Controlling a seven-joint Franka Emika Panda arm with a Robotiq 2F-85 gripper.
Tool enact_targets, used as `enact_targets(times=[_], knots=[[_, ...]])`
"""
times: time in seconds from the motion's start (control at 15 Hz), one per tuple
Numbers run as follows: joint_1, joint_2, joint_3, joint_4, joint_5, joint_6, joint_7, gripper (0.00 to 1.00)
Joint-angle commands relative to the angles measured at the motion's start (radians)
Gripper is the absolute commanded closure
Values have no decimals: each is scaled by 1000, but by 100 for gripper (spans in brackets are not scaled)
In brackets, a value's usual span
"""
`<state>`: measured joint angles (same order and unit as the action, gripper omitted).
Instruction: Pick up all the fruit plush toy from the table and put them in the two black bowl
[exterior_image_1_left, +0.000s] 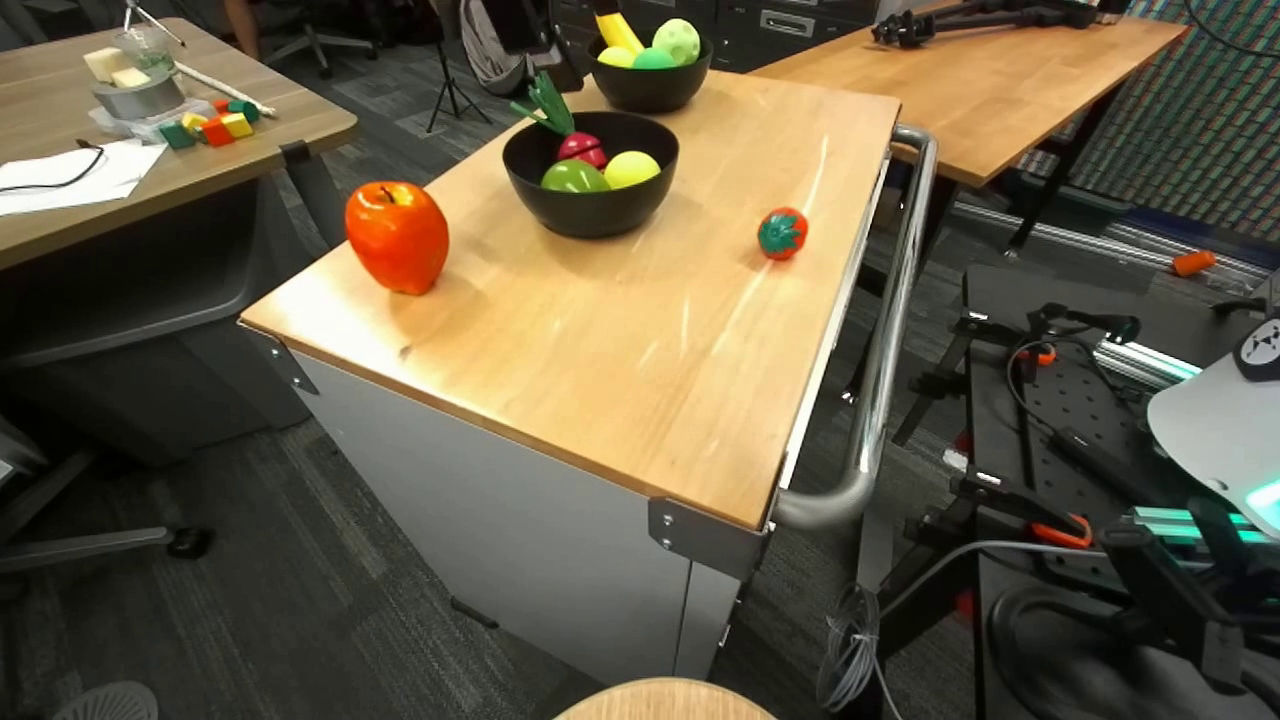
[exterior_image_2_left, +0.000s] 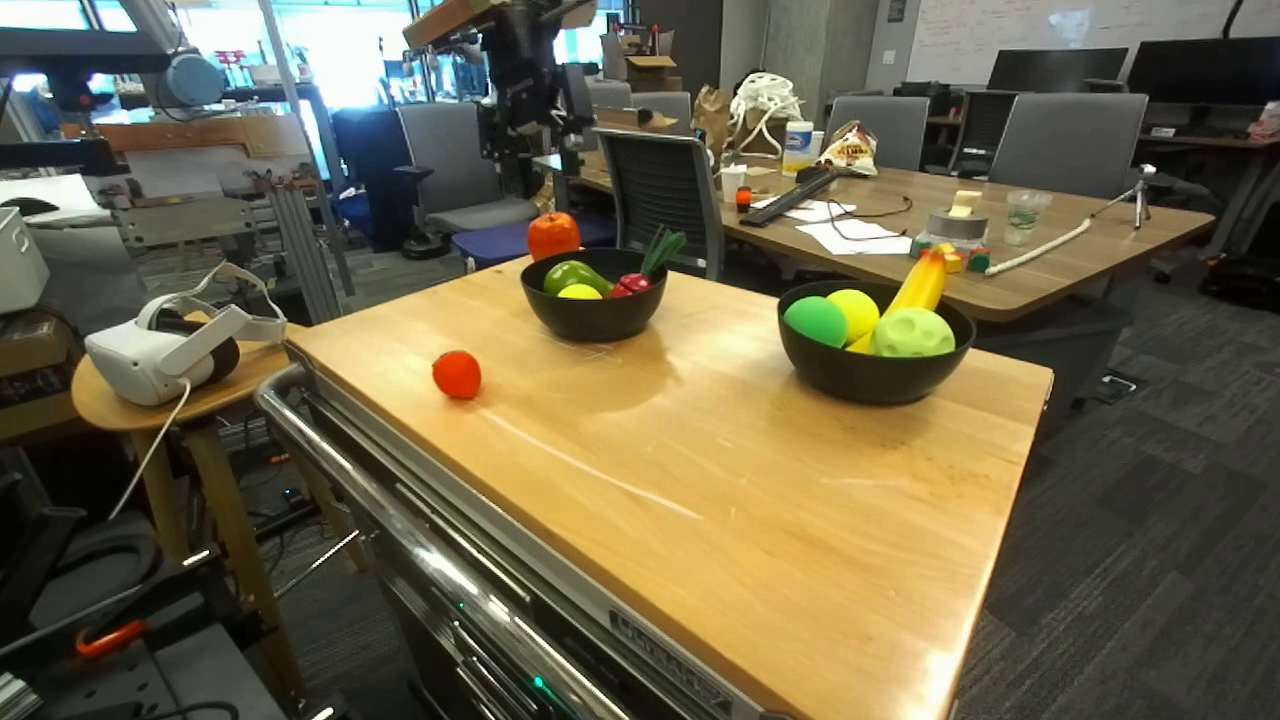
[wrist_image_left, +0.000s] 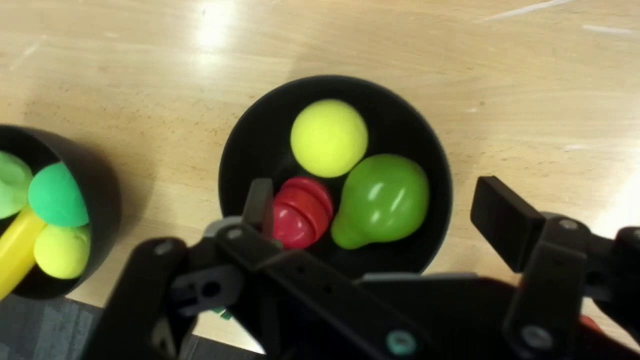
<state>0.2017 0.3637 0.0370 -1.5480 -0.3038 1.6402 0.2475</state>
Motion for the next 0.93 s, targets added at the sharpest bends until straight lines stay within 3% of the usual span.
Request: enact_targets(times=[0.0,0.13,0.2,0.33,0.53,0.67,0.87], knots=[[45,-170,27,-243,39,90,274,0],[61,-230,51,-351,62,179,406,0],[45,-129,50,-208,41,83,307,0],[53,-175,68,-290,45,134,380,0],[50,-196,69,-322,45,151,396,0],[48,-125,60,-226,-34,147,357,0],[35,-25,48,-39,-33,99,263,0]])
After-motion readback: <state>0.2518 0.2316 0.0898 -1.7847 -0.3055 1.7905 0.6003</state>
